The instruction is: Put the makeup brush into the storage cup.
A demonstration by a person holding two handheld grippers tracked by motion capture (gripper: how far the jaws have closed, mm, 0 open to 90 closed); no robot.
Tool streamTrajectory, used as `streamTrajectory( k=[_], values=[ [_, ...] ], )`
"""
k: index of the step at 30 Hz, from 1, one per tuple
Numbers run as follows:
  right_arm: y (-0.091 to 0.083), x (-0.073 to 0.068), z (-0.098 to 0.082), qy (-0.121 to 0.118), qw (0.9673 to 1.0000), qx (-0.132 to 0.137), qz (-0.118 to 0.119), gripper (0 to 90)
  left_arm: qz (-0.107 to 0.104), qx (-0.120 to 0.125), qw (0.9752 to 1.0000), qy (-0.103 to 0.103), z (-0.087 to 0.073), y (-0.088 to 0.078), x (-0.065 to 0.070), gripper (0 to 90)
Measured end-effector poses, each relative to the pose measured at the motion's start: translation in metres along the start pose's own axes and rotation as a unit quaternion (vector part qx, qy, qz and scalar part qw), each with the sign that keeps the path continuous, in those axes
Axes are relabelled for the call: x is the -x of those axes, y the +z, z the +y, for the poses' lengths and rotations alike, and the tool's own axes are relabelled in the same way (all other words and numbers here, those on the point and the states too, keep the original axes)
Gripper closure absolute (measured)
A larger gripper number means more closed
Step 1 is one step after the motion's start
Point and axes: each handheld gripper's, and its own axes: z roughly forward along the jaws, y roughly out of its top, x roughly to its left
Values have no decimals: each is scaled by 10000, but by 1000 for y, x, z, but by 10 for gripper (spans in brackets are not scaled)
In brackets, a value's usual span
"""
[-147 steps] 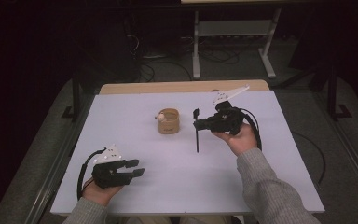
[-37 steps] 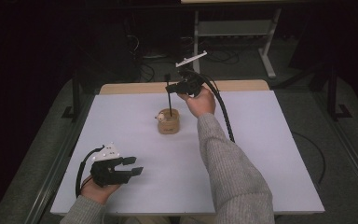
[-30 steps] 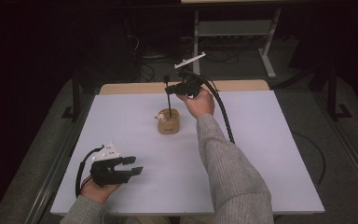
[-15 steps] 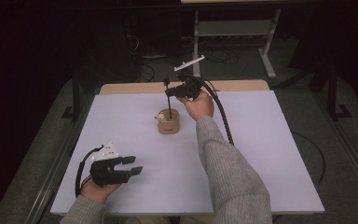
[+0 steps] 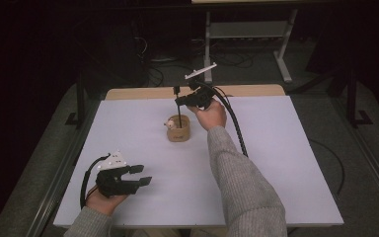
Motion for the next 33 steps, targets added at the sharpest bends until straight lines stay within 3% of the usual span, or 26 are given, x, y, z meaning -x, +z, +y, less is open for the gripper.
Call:
streamTrajectory(
  k=[18,27,33],
  values=[
    [5,0,-9,53,10000,-7,26,846,5,-14,10000,22,0,1,0,447],
    [10,2,-15,140,9999,-36,42,843,-29,-3,10000,-65,0,1,0,444],
    [11,4,-21,211,9997,-72,14,835,-19,11,10000,17,1,1,0,443]
  ],
)
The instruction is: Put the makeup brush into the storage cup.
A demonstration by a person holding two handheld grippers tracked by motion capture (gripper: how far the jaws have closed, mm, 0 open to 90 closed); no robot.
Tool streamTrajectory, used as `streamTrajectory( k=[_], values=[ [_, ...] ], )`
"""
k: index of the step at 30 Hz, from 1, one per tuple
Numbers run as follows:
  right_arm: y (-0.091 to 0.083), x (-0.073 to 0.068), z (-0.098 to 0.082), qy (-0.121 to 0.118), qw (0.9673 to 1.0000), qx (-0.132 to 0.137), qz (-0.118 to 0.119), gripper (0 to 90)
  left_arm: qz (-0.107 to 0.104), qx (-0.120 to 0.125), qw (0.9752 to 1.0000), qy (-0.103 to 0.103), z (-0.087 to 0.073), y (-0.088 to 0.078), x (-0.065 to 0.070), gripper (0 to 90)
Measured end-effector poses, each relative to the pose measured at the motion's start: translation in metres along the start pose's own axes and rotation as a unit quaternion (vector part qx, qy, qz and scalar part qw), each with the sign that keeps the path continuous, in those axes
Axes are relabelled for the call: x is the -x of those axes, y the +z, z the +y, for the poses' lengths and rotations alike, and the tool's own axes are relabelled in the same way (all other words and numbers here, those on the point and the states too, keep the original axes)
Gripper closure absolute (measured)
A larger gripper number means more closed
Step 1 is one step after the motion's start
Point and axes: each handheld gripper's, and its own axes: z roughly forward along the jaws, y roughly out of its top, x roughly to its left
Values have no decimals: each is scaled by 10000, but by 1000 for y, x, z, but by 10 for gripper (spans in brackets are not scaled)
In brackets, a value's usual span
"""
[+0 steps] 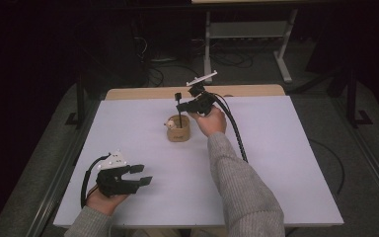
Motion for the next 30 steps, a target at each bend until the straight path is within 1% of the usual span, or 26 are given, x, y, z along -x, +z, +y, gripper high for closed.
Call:
streamTrajectory(
  k=[1,3,9,11,14,16,18,20,24,25,26,27,28,29,30],
  values=[
    [1,1,-1,-18,10000,-11,-11,832,1,2,10000,-2,0,0,0,443],
    [2,1,-3,4,10000,-66,-44,796,-1,2,10000,-10,0,0,0,442],
    [-1,4,-7,114,9999,53,-32,756,4,-13,10000,29,0,0,-1,441],
    [-2,5,-9,114,9999,57,-58,752,6,3,10000,-10,-1,0,-2,439],
    [-6,6,-12,184,9998,100,-30,719,1,-1,10000,-15,0,0,-2,437],
    [-8,8,-14,203,9998,85,-32,707,4,-6,10000,-61,0,1,-1,435],
    [-12,8,-18,188,9997,158,-36,692,4,-33,10000,-39,0,1,-1,433],
    [-15,8,-20,252,9996,155,-36,671,-6,-35,10000,-34,0,2,-1,431],
    [-21,9,-24,188,9997,125,-135,641,4,-52,10000,-1,0,3,-2,426],
    [-23,9,-25,177,9997,135,-143,636,-3,-36,10000,-46,0,4,-1,424],
    [-25,10,-26,206,9996,152,-122,626,-6,-40,10000,-31,0,4,-1,423],
    [-27,10,-27,205,9996,146,-104,619,-16,-42,10000,-65,0,4,-1,423],
    [-28,11,-28,239,9996,123,-74,611,-18,-62,10000,-28,0,5,-1,420],
    [-29,12,-29,200,9997,110,-64,602,-19,-68,10000,-21,0,5,-1,419],
    [-30,11,-30,236,9996,113,-65,597,-19,-64,10000,-34,0,6,-1,417]
  ],
)
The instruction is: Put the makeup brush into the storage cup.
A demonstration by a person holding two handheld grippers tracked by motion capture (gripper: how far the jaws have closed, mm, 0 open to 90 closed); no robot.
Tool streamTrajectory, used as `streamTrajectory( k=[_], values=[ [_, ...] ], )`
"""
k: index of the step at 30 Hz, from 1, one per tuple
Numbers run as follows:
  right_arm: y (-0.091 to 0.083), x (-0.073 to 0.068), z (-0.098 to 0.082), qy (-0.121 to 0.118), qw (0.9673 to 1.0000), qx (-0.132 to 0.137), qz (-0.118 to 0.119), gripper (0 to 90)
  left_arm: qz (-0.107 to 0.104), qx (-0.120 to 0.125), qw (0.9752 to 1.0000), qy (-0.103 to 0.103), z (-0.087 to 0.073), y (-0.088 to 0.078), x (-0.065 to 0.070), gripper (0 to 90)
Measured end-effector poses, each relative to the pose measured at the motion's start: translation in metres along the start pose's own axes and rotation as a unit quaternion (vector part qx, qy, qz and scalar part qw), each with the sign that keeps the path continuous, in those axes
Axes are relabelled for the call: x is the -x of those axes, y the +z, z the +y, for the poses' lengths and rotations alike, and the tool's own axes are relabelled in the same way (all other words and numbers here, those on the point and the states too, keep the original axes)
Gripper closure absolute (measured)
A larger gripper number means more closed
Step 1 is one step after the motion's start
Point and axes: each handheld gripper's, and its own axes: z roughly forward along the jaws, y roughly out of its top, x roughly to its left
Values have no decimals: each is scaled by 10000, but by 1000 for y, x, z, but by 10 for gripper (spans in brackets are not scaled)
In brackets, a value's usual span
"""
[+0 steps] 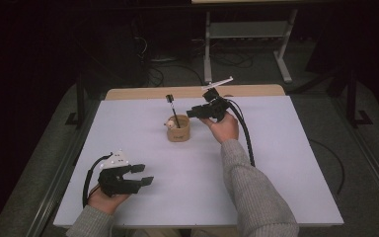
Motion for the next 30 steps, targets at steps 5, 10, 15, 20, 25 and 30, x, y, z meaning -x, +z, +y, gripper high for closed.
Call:
streamTrajectory(
  k=[5,10,15,20,25,30],
  values=[
    [-5,1,-5,-31,10000,-4,-18,573,2,8,10000,3,0,0,0,411],
    [-11,3,-9,-87,9999,58,-61,548,5,20,10000,-55,-1,-1,0,404],
    [-18,3,-13,-101,9999,27,-93,528,18,26,10000,-10,0,-2,0,404],
    [-27,3,-16,-2,9999,105,-87,498,9,45,10000,-39,-1,-2,0,400],
    [-36,4,-20,-8,9999,107,-131,471,30,51,10000,-36,-2,-5,-1,396],
    [-43,6,-24,-4,9997,139,-182,453,55,76,9999,-36,-1,-6,-3,390]
  ],
)
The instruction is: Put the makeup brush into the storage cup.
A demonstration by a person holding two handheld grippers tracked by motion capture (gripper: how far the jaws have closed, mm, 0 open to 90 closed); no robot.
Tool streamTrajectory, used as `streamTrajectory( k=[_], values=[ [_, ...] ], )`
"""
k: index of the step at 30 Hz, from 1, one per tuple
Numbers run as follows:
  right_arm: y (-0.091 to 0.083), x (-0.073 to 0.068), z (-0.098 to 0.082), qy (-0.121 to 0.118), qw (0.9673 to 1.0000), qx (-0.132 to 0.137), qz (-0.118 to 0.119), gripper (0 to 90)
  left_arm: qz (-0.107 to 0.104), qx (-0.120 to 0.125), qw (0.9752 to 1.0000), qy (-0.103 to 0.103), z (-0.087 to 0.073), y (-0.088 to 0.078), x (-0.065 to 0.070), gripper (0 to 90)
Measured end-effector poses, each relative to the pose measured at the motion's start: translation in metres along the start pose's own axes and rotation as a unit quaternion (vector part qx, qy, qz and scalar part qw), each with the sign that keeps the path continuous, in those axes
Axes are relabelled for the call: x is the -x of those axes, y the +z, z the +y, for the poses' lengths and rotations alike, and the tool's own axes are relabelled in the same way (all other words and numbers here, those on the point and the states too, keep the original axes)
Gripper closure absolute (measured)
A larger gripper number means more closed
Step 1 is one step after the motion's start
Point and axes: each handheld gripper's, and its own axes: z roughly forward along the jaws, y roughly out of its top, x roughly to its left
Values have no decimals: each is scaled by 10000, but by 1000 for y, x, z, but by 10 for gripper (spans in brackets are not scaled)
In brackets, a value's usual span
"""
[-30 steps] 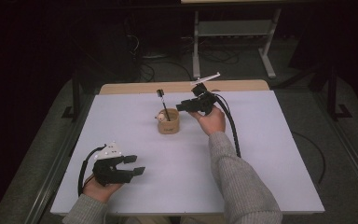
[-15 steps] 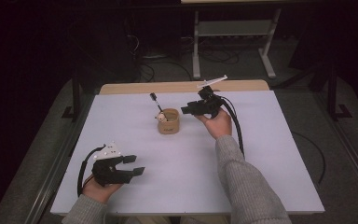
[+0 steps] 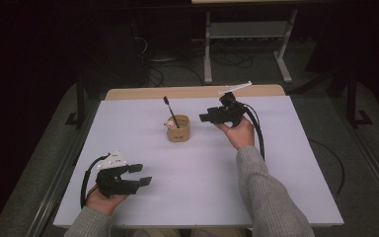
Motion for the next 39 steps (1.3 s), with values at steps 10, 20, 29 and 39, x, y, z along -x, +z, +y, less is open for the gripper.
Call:
streamTrajectory(
  k=[10,20,29,39],
  values=[
    [-11,1,-8,7,9999,106,35,418,22,21,10000,11,1,-1,0,372],
    [-23,4,-16,40,9999,152,5,388,45,74,10000,-50,1,-3,-1,358],
    [-33,5,-24,47,9998,186,-35,378,68,90,9999,-64,1,-4,-2,344],
    [-48,2,-29,-29,9995,293,-80,345,53,81,9999,-65,2,-4,-2,330]
  ],
)
